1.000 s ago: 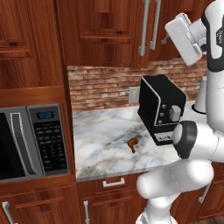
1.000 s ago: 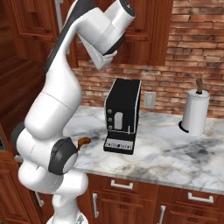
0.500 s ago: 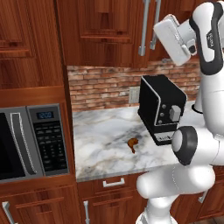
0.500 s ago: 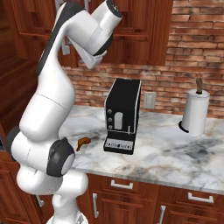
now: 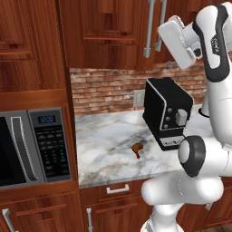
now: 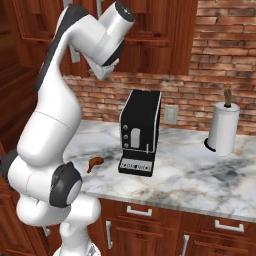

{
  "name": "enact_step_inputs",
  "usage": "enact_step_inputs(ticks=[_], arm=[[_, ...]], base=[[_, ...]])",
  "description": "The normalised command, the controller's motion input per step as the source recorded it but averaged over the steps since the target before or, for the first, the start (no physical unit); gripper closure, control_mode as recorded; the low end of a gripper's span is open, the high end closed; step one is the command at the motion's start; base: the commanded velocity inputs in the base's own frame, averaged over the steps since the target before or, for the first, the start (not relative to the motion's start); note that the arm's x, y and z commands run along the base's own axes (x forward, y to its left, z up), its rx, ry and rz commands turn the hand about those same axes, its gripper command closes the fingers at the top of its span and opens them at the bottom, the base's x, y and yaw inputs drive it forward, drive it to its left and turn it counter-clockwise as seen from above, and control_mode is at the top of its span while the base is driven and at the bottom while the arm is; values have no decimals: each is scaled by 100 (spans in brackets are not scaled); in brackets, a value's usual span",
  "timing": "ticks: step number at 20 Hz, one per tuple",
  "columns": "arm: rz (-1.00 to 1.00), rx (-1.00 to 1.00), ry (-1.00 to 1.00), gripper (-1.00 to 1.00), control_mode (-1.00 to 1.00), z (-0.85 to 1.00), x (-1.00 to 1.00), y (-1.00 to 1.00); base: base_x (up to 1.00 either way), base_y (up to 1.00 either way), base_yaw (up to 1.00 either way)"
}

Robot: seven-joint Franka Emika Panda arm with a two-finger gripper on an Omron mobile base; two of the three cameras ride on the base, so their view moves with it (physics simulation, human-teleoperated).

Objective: Retrieve the tupperware from the cabinet, then place the raw meat into the tupperware to avoid contamination.

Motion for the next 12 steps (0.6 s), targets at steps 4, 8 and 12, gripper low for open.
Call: enact_step_inputs(ticks=[4,8,12], arm=[[-25,11,-1,-100,-100,-5,-2,-23],[-26,9,-2,-100,-100,-7,25,-7],[-22,7,0,-100,-100,-6,49,-3]], base=[[0,0,0],[0,0,0],[0,0,0]])
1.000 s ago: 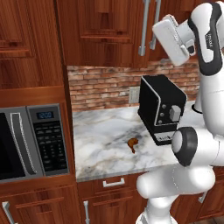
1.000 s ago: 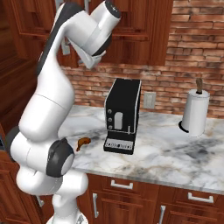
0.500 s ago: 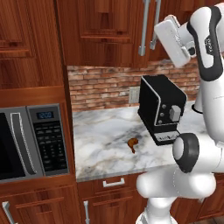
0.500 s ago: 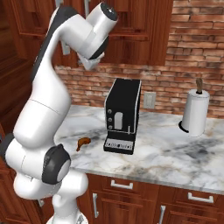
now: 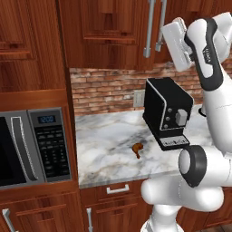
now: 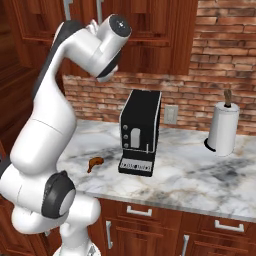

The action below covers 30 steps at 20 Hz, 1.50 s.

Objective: Retrieve the tupperware from the cabinet, then place the raw meat into the tupperware to avoid contamination.

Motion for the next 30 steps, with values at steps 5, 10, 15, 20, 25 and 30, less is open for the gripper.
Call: enact_step_inputs(ticks=[5,10,15,20,25,30], arm=[[-12,7,5,-100,-100,-1,61,-1],[-3,9,11,-100,-100,0,37,1],[0,10,15,-100,-100,0,27,4],[0,9,14,-100,-100,-2,8,14],[2,8,14,-100,-100,-9,-7,25],[10,8,17,-100,-100,-14,-44,35]], base=[[0,0,0],[0,0,0],[0,0,0],[0,0,0],[0,0,0],[0,0,0]])
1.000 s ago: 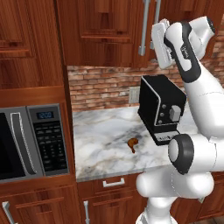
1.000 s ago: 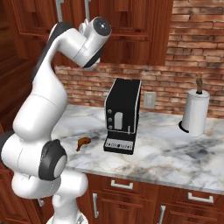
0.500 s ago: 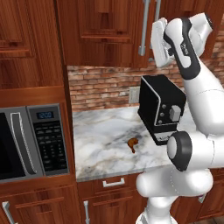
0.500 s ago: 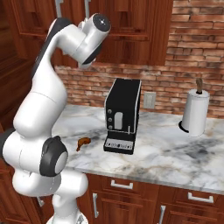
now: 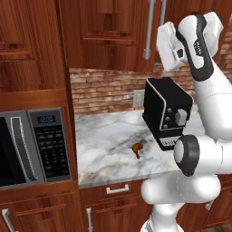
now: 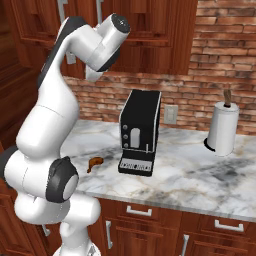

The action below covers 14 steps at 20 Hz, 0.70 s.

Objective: Retrieve the tupperware from the cabinet, then place the raw meat into the tupperware to avoid contamination.

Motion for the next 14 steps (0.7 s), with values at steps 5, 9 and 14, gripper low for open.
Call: enact_step_inputs(ticks=[5,9,14], arm=[[15,3,18,-100,-100,-6,-77,52],[15,0,10,-100,-100,-1,-82,72],[13,0,6,-100,-100,-1,-85,82]], base=[[0,0,0],[0,0,0],[0,0,0]])
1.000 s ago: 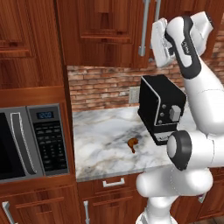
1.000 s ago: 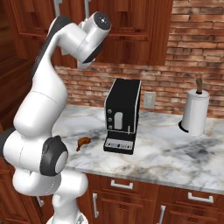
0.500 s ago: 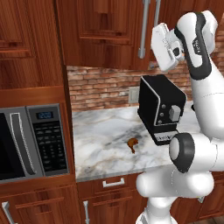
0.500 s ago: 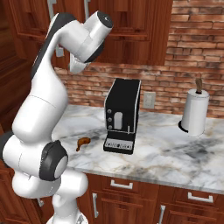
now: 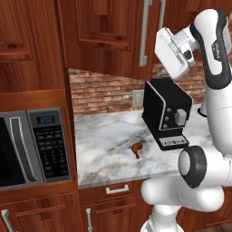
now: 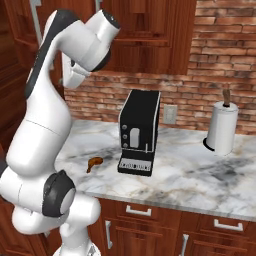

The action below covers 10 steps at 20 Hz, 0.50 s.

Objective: Retrieve the tupperware from the cabinet, then place the raw meat into the tupperware to avoid contamination.

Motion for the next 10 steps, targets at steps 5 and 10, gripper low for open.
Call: enact_step_inputs(ticks=[5,10], arm=[[8,0,-1,-100,-100,-13,-93,88],[-5,-1,-10,-100,-100,-11,-64,88]], base=[[0,0,0],[0,0,0]])
